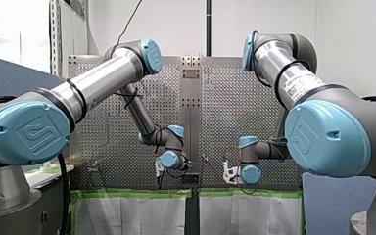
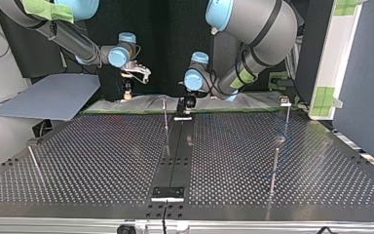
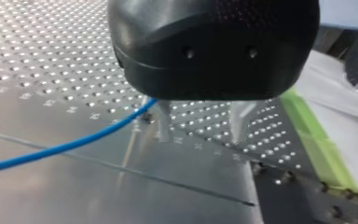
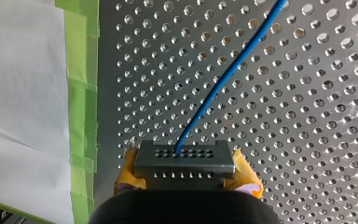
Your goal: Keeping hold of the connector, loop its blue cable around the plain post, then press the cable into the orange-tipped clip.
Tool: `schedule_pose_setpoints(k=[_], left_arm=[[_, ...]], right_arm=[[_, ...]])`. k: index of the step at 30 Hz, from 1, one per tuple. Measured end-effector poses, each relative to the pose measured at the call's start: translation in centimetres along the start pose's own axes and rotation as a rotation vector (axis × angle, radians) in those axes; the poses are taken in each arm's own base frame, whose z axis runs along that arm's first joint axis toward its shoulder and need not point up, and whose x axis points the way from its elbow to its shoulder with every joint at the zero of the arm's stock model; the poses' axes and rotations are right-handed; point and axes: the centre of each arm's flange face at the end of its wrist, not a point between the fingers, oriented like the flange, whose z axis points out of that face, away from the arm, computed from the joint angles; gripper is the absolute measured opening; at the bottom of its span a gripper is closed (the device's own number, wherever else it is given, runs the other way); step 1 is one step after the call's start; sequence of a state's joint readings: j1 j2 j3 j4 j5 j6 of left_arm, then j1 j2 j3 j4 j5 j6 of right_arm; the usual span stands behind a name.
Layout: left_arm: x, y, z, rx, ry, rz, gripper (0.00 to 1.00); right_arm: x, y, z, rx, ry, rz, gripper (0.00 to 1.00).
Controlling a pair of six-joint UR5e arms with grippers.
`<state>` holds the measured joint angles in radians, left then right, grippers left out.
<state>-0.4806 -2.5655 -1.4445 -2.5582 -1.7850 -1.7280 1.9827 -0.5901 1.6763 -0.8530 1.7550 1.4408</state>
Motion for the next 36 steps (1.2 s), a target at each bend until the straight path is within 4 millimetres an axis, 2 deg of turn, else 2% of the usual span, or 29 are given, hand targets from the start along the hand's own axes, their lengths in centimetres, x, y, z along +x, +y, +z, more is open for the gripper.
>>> schedule_pose_setpoints(k=[8,19,28,36], left_arm=[[0.7,-0.3,-1.2,-0.040,0.059,0.054,1.00],[2.9,-1.9,-4.4,-0.060,0.091,0.076,1.00],[1.6,-3.4,-6.0,-0.078,0.051,0.068,1.00],[1.4,-4.1,-7.3,-0.099,0.049,0.071,1.00]], right_arm=[[0.0,0.0,0.0,0.000,0.000,0.000,0.00],[-0.1,-0.2,-0.2,0.006,-0.012,-0.017,0.00],[-0.1,-1.5,-0.8,0.027,-0.011,-0.035,0.00],[-0.3,-2.7,-1.7,0.051,-0.021,-0.044,0.00]])
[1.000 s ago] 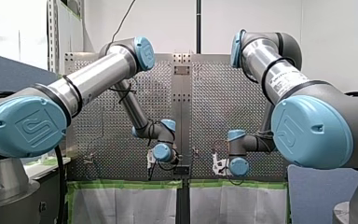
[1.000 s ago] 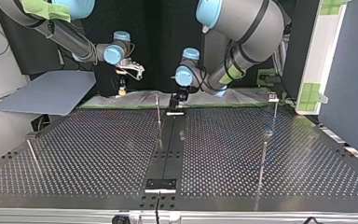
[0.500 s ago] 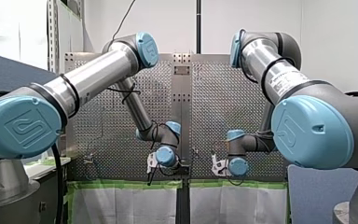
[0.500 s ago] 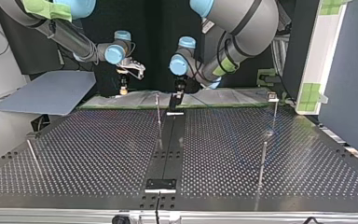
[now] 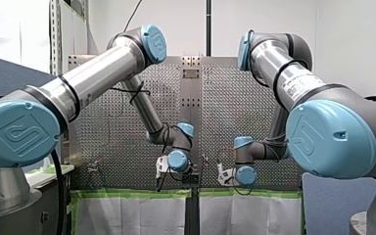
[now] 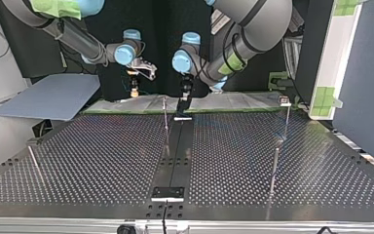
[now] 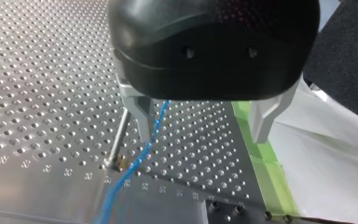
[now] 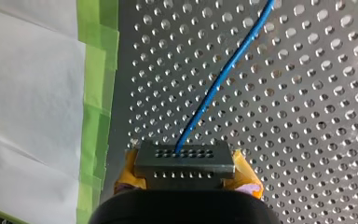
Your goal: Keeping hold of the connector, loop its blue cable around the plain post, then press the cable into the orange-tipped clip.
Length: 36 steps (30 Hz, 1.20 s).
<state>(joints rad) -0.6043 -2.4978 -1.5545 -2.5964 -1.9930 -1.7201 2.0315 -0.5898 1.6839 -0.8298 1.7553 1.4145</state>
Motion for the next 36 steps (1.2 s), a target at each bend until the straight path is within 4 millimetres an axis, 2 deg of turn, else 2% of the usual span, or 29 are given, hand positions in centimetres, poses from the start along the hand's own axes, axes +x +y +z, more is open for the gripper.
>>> schedule_pose_setpoints(k=[6,16,26,36], left_arm=[[-0.5,-0.4,-0.6,-0.005,-0.003,0.002,1.00],[-5.4,-2.2,-1.7,0.044,-0.085,-0.036,1.00],[-5.4,-3.0,-2.3,0.125,-0.051,-0.020,1.00],[-5.1,-2.7,-2.4,0.144,-0.006,0.017,1.00]], right_arm=[[-0.1,-0.6,-0.3,0.010,0.004,0.004,0.00],[-0.2,-0.7,-0.4,0.014,0.002,0.008,0.00],[-0.3,-0.7,-0.3,0.018,0.004,0.012,0.00],[-0.4,-0.5,-0.2,0.022,0.007,0.020,0.00]])
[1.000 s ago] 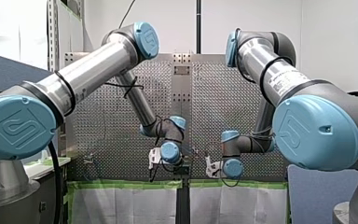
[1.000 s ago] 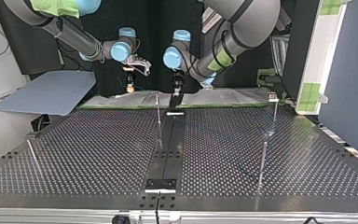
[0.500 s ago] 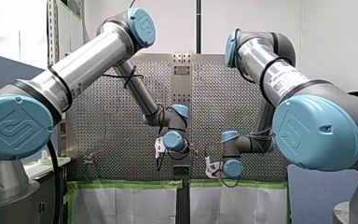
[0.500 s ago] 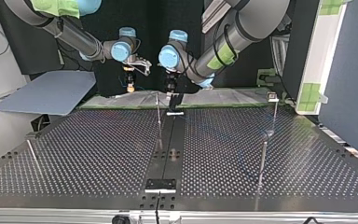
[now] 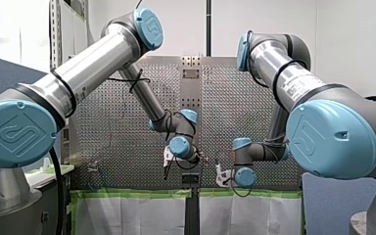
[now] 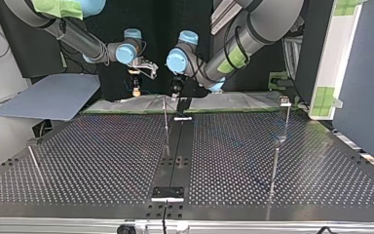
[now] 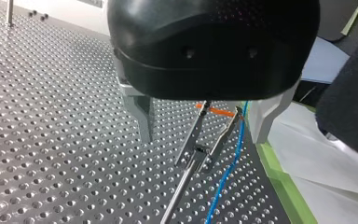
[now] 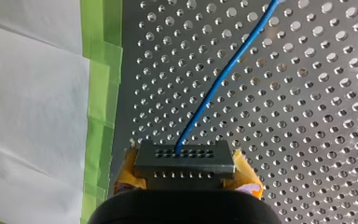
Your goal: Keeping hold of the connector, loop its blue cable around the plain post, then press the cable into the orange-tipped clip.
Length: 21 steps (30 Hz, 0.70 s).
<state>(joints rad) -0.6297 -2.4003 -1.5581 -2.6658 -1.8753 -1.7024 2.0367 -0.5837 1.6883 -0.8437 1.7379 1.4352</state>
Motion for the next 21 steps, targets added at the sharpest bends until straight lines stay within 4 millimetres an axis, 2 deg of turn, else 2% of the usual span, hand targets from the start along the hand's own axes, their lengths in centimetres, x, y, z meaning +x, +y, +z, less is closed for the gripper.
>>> schedule_pose_setpoints(k=[21], left_arm=[[-0.01,0.24,0.00,-0.012,0.005,0.012,1.00]], right_arm=[[-0.26,0.02,0.01,0.009,-0.005,0.018,0.00]])
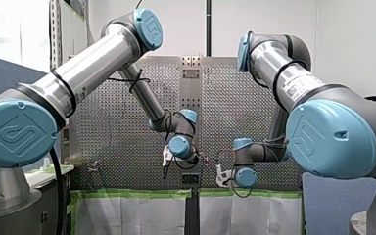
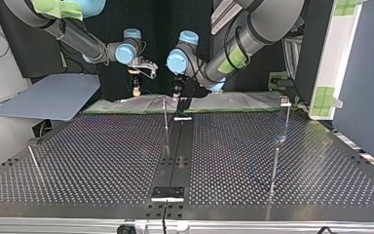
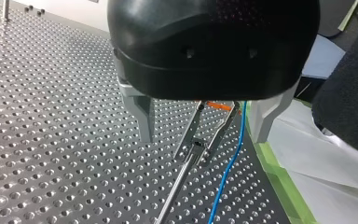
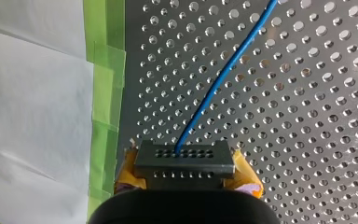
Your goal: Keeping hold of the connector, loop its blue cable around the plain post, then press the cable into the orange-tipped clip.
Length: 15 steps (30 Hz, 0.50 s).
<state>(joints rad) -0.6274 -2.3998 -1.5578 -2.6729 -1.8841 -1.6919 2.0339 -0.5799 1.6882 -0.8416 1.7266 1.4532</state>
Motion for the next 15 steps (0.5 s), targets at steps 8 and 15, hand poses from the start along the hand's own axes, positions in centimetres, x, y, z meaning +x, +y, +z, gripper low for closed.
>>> schedule_pose_setpoints(k=[8,15], left_arm=[[0.06,-0.48,-0.15,0.020,0.000,0.053,1.00],[0.13,-0.76,-0.26,0.029,0.000,0.075,1.00]], right_arm=[[-0.04,-0.02,0.00,0.003,0.000,0.002,0.00],[-0.06,-0.07,-0.01,0.005,0.000,0.002,0.00]])
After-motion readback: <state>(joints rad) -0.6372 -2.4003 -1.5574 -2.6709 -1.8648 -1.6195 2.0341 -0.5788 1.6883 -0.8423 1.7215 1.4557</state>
